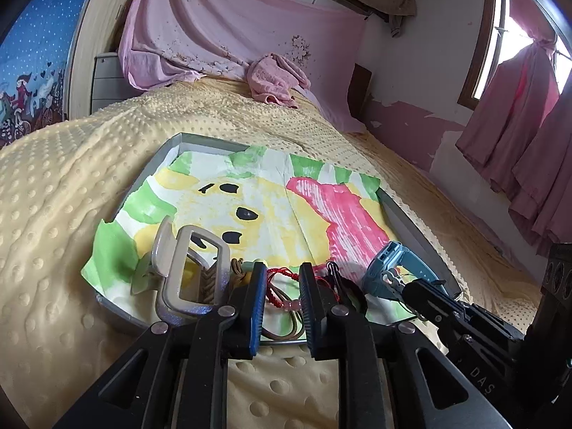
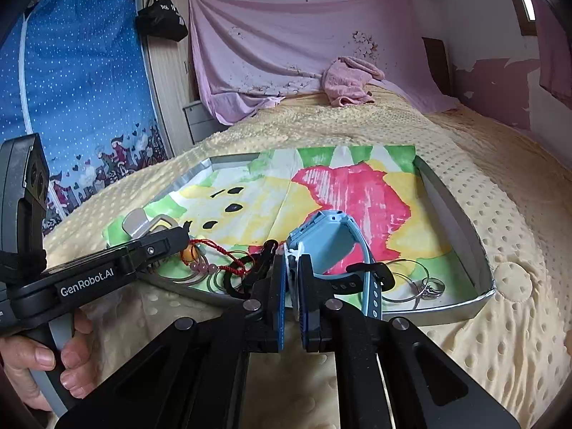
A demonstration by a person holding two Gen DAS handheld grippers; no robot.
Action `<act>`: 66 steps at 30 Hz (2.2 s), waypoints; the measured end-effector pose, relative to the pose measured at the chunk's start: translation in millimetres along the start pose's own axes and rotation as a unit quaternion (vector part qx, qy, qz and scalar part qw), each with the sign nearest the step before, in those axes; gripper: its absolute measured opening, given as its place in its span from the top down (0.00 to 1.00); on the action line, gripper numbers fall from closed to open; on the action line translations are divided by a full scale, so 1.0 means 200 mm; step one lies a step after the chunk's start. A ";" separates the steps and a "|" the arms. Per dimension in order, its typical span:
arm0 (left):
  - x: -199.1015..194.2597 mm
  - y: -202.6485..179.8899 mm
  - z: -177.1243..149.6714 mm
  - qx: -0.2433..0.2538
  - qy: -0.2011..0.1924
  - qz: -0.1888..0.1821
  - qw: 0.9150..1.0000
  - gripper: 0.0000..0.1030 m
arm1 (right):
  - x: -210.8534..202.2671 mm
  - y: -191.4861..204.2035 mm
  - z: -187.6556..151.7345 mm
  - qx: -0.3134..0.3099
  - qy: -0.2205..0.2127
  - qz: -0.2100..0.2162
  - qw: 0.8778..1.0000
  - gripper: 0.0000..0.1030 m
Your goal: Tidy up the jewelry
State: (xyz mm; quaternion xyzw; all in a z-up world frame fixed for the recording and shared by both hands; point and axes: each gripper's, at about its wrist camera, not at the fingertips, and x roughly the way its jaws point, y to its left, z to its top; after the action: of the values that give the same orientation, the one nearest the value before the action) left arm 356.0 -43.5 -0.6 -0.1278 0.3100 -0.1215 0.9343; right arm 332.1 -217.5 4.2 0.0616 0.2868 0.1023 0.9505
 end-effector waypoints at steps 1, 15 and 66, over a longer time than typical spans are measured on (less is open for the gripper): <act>-0.01 0.00 0.00 0.000 -0.002 0.001 1.000 0.78 | -0.01 0.00 0.00 0.001 -0.004 0.001 1.000 0.94; -0.27 0.00 -0.01 -0.002 -0.073 0.022 0.997 0.23 | -0.27 0.00 0.01 0.014 -0.099 -0.013 0.995 0.61; -1.36 -0.04 -0.62 0.059 -0.166 0.089 0.980 0.00 | -1.41 0.29 -0.41 -0.037 -0.155 -0.064 0.985 0.01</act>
State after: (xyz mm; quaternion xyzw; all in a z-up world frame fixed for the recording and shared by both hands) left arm 67.0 11.8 55.3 -0.0629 0.1526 -0.0332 0.9857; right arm 48.2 -220.1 96.6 0.0228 0.1358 0.0410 0.9896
